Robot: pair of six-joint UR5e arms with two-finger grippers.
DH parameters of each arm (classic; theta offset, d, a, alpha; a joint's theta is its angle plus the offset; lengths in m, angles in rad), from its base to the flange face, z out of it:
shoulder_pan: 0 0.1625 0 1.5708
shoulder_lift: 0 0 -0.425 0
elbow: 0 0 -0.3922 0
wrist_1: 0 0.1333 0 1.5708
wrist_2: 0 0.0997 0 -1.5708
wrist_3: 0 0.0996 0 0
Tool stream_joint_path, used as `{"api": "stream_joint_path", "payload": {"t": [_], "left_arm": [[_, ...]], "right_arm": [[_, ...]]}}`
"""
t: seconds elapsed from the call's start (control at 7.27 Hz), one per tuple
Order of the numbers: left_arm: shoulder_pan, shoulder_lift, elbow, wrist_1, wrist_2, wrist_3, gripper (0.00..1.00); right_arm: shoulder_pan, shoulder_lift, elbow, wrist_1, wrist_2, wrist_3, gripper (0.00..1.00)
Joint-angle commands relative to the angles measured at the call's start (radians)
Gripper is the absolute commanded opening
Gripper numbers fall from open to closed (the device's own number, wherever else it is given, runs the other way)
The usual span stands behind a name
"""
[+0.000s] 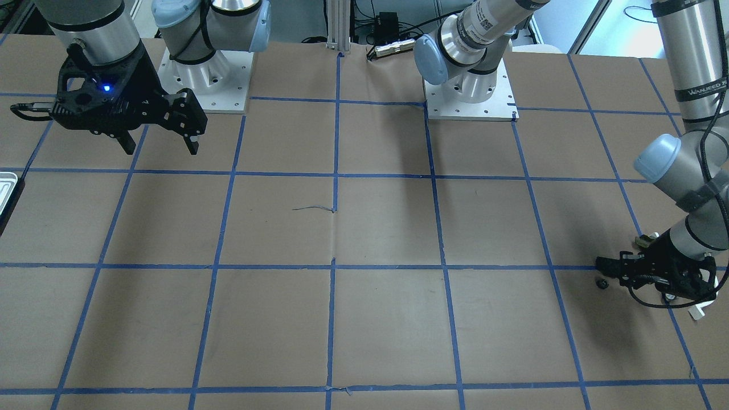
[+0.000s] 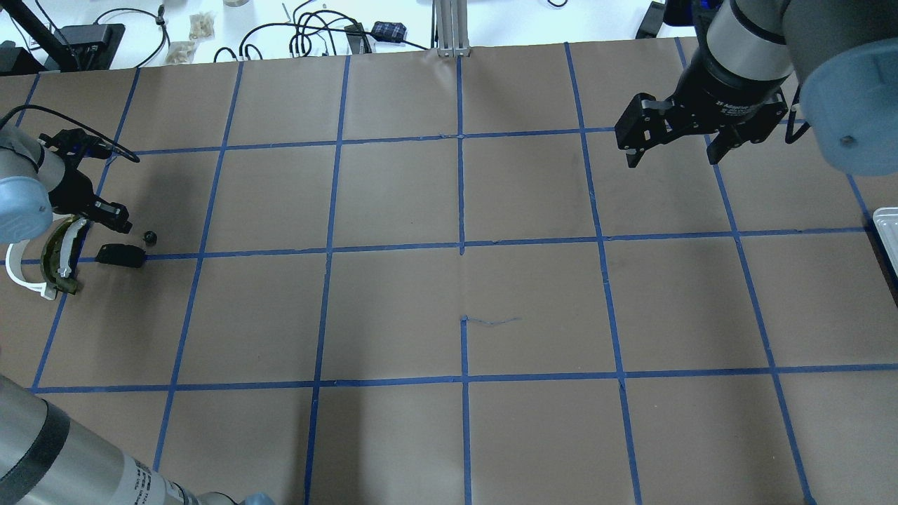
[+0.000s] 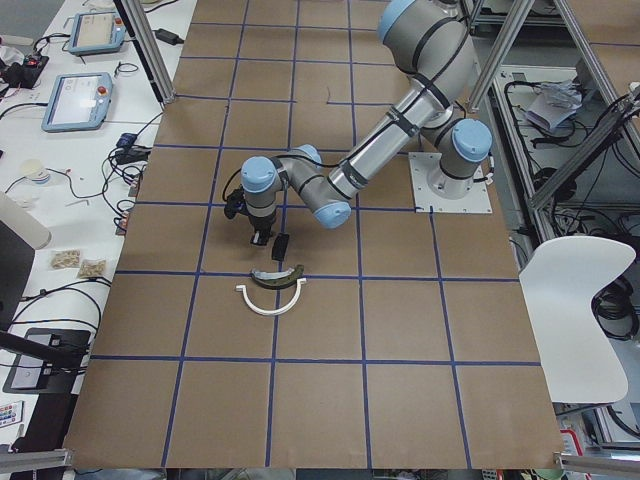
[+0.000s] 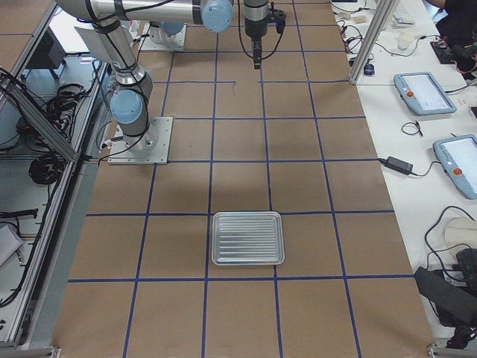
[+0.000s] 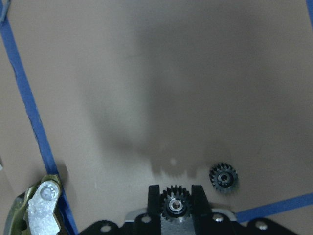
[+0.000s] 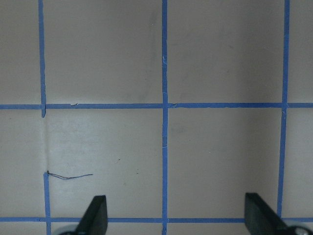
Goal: Place bearing gear from tray to pile
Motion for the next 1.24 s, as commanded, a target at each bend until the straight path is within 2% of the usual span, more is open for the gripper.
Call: {"api": "stream_joint_path", "payload": {"t": [0.0,0.14,0.55,0.69,0.83,0.96,1.1], "left_arm": [[-0.015,0.024,0.002,-0.012,0.010,-0.033,0.93],[-0.044,0.056,0.014,-0.033,0.013,-0.092,0.94],[-0.274,0.262,0.109,-0.371,0.036,-0.406,0.95],[-0.352,0.322,0.173,-0.439,0.038,-0.486,1.00],[-0.409,0.375,0.259,-0.642,0.038,-0.573,1.00],[-0.467,0.420,0.319,-0.785,0.033,-0.668,1.00],[-0.548,0.452,0.303,-0.805,0.036,-0.770,1.00]], "right_arm": [[0.001,0.000,0.000,0.000,0.000,0.000,1.00],[-0.001,0.000,0.000,0.000,0.000,0.000,1.00],[0.001,0.000,0.000,0.000,0.002,0.000,1.00],[-0.001,0.000,0.000,0.000,0.002,0.000,1.00],[-0.001,0.000,0.000,0.000,0.002,-0.001,1.00],[-0.001,0.000,0.000,0.000,0.003,0.000,1.00],[-0.001,0.000,0.000,0.000,0.002,0.000,1.00]]}}
